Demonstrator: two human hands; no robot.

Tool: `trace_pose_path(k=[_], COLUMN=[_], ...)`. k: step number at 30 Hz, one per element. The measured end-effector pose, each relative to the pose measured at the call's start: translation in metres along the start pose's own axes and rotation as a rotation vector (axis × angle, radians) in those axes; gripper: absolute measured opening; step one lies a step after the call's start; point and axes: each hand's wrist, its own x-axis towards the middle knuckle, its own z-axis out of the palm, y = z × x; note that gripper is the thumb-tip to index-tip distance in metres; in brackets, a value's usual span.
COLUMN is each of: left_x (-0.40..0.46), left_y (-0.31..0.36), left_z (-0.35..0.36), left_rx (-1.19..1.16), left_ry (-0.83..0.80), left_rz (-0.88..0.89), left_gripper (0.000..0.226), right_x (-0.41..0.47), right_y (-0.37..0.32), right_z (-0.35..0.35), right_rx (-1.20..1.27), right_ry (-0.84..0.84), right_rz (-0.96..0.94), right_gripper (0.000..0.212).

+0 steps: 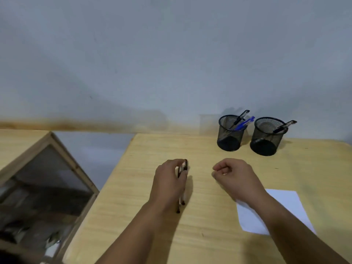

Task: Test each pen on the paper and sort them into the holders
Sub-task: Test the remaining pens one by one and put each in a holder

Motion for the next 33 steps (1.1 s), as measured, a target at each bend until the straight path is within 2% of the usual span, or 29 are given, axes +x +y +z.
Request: trace_pose_path(k=[4, 8, 17, 27, 30, 33], left_x=[0.006, 0.013, 0.016, 0.011, 0.008, 0.007], left_y=[-0.022, -0.027, -0.037, -0.032, -0.027, -0.018], left_z=[-0.006, -0.005, -0.005, -0.012, -0.016, -0.018], left_rx=[0.077, 0.063, -0.007, 0.031, 0.028, 0.111], left_ry=[-0.096, -0.156, -0.202, -0.185, -0.148, -0.14], left_rz=[0.088, 0.149, 0.118, 0.049, 0.08, 0.18], left_gripper=[0.036, 0.028, 0.023, 0.021, 0.023, 0.039], right_x=[-0.002, 0.0, 0.005, 0.003, -0.004, -0.019], right_y=[-0.018, -0.026, -0.03, -0.044, -0.036, -0.027], right_z=[0.044, 0.069, 0.083, 0.066, 0.049, 0.021], right_rx=[-0.008, -0.017, -0.095, -0.191, -0.188, -0.142], right_ry=[-0.08, -0.089, -0.045, -0.111, -0.134, -0.169], right_rz=[0.017, 0.064, 0.091, 0.144, 0.158, 0.135], right_gripper=[0.01, 0.02, 0.026, 0.036, 0.038, 0.035])
